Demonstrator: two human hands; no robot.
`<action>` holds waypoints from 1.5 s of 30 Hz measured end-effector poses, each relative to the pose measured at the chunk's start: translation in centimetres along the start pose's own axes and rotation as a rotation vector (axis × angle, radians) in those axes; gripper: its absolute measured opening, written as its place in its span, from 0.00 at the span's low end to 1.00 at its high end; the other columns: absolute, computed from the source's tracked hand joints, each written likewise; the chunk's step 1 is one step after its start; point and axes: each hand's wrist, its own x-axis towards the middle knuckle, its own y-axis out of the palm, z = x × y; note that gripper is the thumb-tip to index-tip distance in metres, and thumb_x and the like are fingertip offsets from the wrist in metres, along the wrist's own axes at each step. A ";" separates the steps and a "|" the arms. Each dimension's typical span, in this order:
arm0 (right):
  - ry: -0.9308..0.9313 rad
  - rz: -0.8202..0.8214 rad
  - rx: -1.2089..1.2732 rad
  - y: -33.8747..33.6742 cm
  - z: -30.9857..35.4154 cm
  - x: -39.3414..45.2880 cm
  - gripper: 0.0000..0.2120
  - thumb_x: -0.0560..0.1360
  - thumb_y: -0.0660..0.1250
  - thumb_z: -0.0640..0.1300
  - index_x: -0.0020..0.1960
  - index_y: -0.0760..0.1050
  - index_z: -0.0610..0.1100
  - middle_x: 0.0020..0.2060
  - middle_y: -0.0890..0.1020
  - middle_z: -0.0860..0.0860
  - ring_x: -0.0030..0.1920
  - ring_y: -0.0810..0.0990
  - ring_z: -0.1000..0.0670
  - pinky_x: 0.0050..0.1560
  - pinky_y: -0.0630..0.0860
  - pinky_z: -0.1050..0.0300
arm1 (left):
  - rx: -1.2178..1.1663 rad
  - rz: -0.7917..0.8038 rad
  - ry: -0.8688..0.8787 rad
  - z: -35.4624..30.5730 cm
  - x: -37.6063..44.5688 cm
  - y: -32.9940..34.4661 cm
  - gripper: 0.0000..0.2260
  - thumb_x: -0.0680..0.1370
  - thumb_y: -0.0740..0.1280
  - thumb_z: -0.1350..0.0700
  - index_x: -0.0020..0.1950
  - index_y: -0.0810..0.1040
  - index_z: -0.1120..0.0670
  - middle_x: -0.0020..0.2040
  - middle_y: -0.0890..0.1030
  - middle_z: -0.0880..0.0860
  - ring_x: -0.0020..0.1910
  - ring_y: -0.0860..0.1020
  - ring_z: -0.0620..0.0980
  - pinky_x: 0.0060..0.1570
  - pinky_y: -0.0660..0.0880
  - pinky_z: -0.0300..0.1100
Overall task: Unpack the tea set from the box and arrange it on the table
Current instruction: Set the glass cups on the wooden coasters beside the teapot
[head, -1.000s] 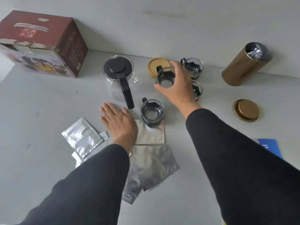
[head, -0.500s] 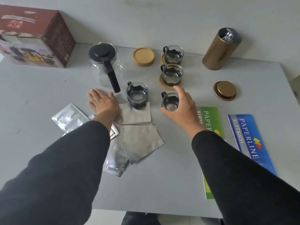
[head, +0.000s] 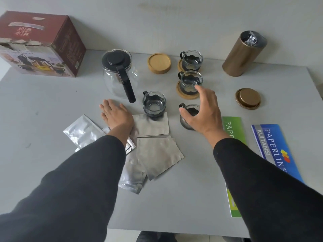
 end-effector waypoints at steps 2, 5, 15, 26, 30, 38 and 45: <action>-0.024 -0.039 0.004 -0.4 1.0 1.7 0.34 0.68 0.70 0.53 0.68 0.66 0.40 0.60 0.73 0.43 0.62 0.70 0.44 0.59 0.71 0.53 | -0.017 -0.013 -0.032 -0.3 0.1 0.0 0.24 0.83 0.49 0.53 0.77 0.51 0.60 0.79 0.48 0.54 0.78 0.43 0.53 0.76 0.41 0.47; -0.027 -0.060 0.038 -0.3 2.7 4.6 0.31 0.69 0.71 0.50 0.68 0.67 0.41 0.60 0.73 0.44 0.61 0.72 0.44 0.58 0.71 0.54 | -0.033 -0.030 -0.088 -1.2 0.7 -0.4 0.24 0.83 0.49 0.53 0.77 0.49 0.60 0.79 0.46 0.55 0.78 0.42 0.53 0.76 0.42 0.49; -0.008 0.145 0.014 5.6 4.9 13.4 0.28 0.70 0.70 0.49 0.66 0.67 0.40 0.61 0.70 0.42 0.65 0.68 0.44 0.62 0.64 0.58 | 0.076 -0.113 -0.114 -0.7 2.6 0.6 0.24 0.82 0.48 0.53 0.78 0.49 0.57 0.79 0.48 0.53 0.78 0.43 0.53 0.75 0.39 0.50; 0.115 0.379 -0.145 10.8 4.2 20.9 0.38 0.67 0.71 0.57 0.70 0.60 0.44 0.67 0.63 0.39 0.67 0.63 0.38 0.64 0.65 0.48 | 0.145 -0.156 -0.175 -1.3 2.6 1.1 0.25 0.81 0.48 0.52 0.78 0.49 0.53 0.79 0.48 0.50 0.78 0.42 0.50 0.75 0.38 0.48; 0.160 0.403 -0.197 11.5 4.2 21.9 0.39 0.66 0.70 0.59 0.70 0.60 0.45 0.66 0.65 0.39 0.65 0.67 0.37 0.62 0.67 0.46 | 0.156 -0.162 -0.184 -1.5 2.5 1.1 0.25 0.81 0.48 0.52 0.78 0.49 0.53 0.79 0.48 0.49 0.78 0.42 0.49 0.75 0.37 0.48; 0.089 0.311 -0.255 10.8 4.1 21.6 0.39 0.66 0.71 0.56 0.70 0.59 0.43 0.63 0.67 0.37 0.62 0.68 0.36 0.60 0.67 0.45 | 0.156 -0.170 -0.189 -1.6 2.5 1.0 0.25 0.81 0.49 0.52 0.78 0.51 0.53 0.79 0.49 0.49 0.78 0.43 0.49 0.75 0.37 0.47; -0.013 0.374 -0.309 8.7 4.2 18.5 0.43 0.63 0.72 0.62 0.70 0.60 0.45 0.63 0.70 0.38 0.62 0.68 0.38 0.63 0.64 0.47 | 0.161 -0.147 -0.181 -1.5 2.4 0.9 0.25 0.81 0.48 0.51 0.78 0.50 0.54 0.79 0.48 0.50 0.78 0.42 0.50 0.75 0.37 0.48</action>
